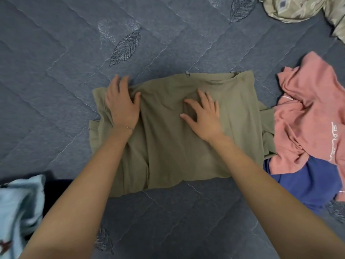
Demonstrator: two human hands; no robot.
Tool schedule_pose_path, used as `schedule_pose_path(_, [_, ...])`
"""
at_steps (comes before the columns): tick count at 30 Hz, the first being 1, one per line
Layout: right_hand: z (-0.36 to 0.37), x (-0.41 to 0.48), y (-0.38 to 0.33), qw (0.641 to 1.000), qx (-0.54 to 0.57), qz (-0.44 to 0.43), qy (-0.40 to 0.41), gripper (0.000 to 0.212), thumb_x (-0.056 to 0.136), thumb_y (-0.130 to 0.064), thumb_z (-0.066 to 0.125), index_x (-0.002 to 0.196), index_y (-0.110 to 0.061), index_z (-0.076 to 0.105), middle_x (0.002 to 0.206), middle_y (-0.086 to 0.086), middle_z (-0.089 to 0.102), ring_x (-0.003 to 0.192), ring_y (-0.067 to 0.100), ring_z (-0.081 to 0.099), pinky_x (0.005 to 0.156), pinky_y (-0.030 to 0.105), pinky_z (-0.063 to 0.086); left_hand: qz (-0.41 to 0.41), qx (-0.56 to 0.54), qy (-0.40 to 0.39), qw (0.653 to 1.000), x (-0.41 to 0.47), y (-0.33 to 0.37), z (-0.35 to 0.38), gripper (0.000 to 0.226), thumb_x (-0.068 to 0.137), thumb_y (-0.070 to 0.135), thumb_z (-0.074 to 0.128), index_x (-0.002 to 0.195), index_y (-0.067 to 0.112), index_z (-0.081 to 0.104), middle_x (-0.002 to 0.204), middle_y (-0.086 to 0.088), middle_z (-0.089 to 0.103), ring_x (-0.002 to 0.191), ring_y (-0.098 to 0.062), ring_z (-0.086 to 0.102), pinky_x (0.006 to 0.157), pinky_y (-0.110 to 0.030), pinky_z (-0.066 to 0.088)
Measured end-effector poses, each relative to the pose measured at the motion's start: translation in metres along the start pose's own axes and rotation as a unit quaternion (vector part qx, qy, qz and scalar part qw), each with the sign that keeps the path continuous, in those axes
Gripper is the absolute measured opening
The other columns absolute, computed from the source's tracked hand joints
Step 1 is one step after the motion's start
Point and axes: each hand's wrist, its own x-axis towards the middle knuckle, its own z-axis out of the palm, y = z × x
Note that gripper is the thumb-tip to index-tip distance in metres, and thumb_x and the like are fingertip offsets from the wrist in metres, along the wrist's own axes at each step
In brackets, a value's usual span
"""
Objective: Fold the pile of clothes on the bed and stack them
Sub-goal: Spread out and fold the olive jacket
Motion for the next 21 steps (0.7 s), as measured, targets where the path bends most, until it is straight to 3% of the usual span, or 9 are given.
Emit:
schedule_pose_path(3, [-0.004,0.009,0.004,0.996,0.003,0.087,-0.026,0.071,0.094,-0.061,0.045,0.154,-0.039,0.015,0.165,-0.002,0.003,0.151,0.023,-0.003,0.120,0.051,-0.005,0.154,0.044,0.023,0.987,-0.021,0.011,0.000,0.042,0.095,0.023,0.053,0.137,0.016,0.053,0.152,-0.018,0.036,0.141,-0.036,0.030,0.118,-0.053,0.017])
schedule_pose_path(5, [-0.007,0.010,0.010,0.992,-0.013,0.121,-0.035,0.073,0.093,-0.065,0.041,0.155,-0.041,0.010,0.165,-0.001,0.001,0.151,0.024,-0.005,0.120,0.051,-0.007,0.280,0.074,0.006,0.957,-0.033,0.014,0.004,0.038,0.096,0.021,0.055,0.133,0.018,0.058,0.148,-0.016,0.042,0.139,-0.035,0.034,0.117,-0.055,0.018])
schedule_pose_path(6, [-0.008,0.009,0.014,0.991,-0.019,0.130,-0.036,0.074,0.092,-0.066,0.041,0.155,-0.041,0.009,0.165,0.000,0.001,0.151,0.024,-0.006,0.120,0.051,-0.008,0.305,0.095,-0.019,0.947,-0.038,0.013,0.007,0.039,0.096,0.025,0.055,0.135,0.020,0.057,0.148,-0.015,0.043,0.139,-0.034,0.035,0.116,-0.056,0.018])
schedule_pose_path(10, [-0.019,-0.003,0.035,0.988,-0.021,0.151,0.003,0.079,0.090,-0.069,0.044,0.155,-0.038,0.013,0.165,0.003,0.002,0.151,0.025,-0.008,0.120,0.052,-0.008,0.162,0.154,-0.165,0.961,-0.043,0.001,0.015,0.068,0.092,0.060,0.040,0.153,0.033,0.027,0.162,-0.007,0.020,0.149,-0.025,0.017,0.115,-0.061,0.003])
schedule_pose_path(14, [-0.034,-0.019,0.069,0.984,-0.034,0.174,0.030,0.090,0.083,-0.072,0.053,0.155,-0.037,0.013,0.165,0.005,0.000,0.151,0.027,-0.006,0.120,0.053,-0.006,0.127,0.202,-0.212,0.948,-0.028,0.000,0.010,0.081,0.086,0.071,0.038,0.155,0.039,0.008,0.165,0.001,-0.001,0.151,-0.016,0.000,0.114,-0.064,0.000])
schedule_pose_path(18, [-0.049,-0.031,0.101,0.971,-0.002,0.239,0.017,0.103,0.075,-0.074,0.061,0.156,-0.036,0.008,0.165,0.008,-0.005,0.151,0.029,-0.006,0.121,0.052,-0.003,0.119,0.210,-0.199,0.950,-0.031,0.010,0.007,0.080,0.087,0.071,0.036,0.155,0.036,0.012,0.165,-0.002,0.001,0.151,-0.019,-0.001,0.113,-0.065,-0.005])
schedule_pose_path(21, [-0.055,-0.036,0.116,0.960,0.038,0.278,0.006,0.113,0.071,-0.074,0.066,0.156,-0.036,0.002,0.164,0.011,-0.007,0.151,0.029,-0.008,0.121,0.051,-0.001,0.180,0.164,-0.141,0.960,-0.052,0.031,0.012,0.072,0.091,0.065,0.037,0.153,0.030,0.028,0.163,-0.009,0.013,0.151,-0.027,0.007,0.114,-0.063,-0.002])
